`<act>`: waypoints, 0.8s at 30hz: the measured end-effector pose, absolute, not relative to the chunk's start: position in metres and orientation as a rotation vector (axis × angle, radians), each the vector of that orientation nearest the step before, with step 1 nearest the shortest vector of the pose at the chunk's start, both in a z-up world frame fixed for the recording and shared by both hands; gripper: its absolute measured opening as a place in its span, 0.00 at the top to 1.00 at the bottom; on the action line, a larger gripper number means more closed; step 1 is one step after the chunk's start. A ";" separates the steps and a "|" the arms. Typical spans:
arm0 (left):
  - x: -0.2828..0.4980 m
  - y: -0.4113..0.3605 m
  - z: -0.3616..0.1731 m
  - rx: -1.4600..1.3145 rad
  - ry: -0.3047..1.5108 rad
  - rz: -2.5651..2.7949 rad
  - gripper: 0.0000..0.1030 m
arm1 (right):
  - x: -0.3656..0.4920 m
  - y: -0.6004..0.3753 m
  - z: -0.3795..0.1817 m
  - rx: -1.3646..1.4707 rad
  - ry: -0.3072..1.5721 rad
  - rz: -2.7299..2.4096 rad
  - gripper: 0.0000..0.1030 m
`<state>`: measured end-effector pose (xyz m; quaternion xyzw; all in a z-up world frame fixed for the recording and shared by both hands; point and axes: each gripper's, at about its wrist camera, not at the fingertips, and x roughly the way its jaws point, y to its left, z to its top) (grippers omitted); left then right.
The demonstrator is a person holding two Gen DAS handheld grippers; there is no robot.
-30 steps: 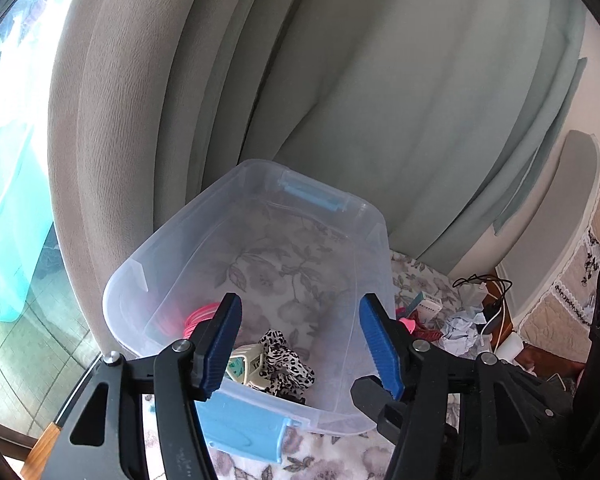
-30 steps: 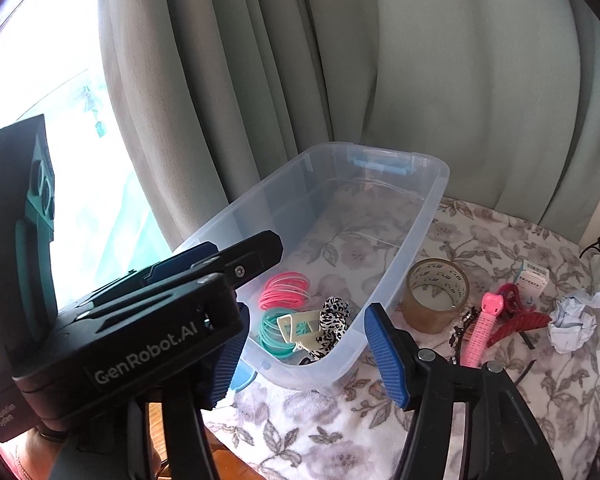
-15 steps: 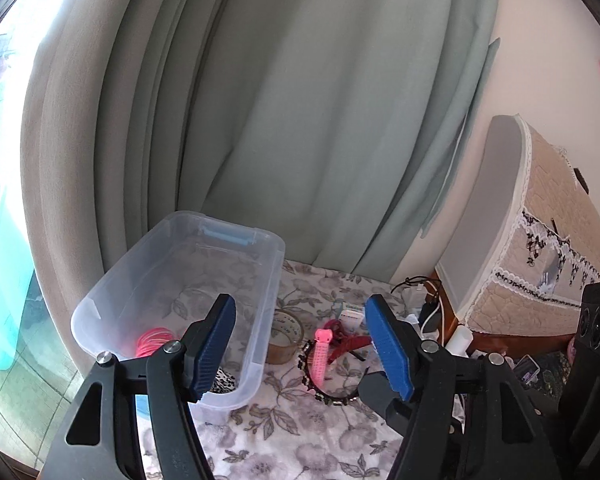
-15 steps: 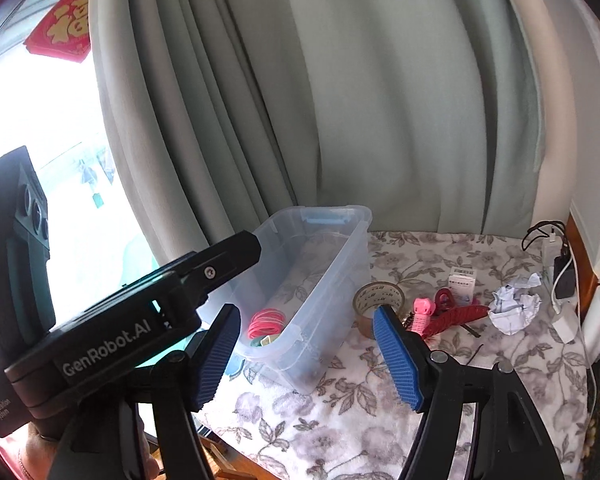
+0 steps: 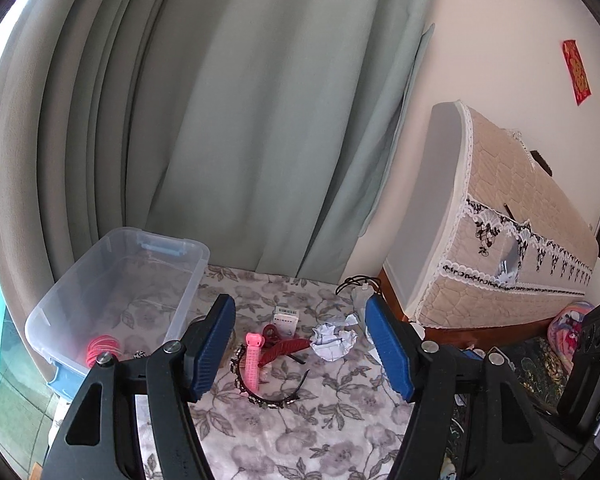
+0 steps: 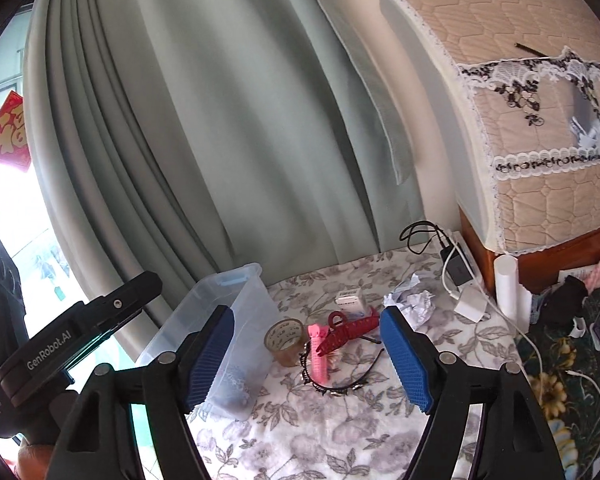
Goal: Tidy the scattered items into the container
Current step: 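Move both tools back over the table toward the red claw clip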
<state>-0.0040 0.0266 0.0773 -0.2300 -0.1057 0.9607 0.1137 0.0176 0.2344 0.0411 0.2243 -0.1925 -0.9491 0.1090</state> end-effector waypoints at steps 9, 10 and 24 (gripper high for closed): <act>-0.021 0.052 0.050 -0.789 -0.240 2.795 0.33 | 0.019 0.267 0.031 0.634 -0.649 -2.830 0.23; -0.024 0.053 0.046 -0.809 -0.232 2.797 0.33 | 0.017 0.268 0.029 0.638 -0.650 -2.829 0.23; -0.070 0.063 -0.033 -1.132 -0.160 2.740 0.33 | -0.021 0.255 -0.014 0.790 -0.559 -2.854 0.23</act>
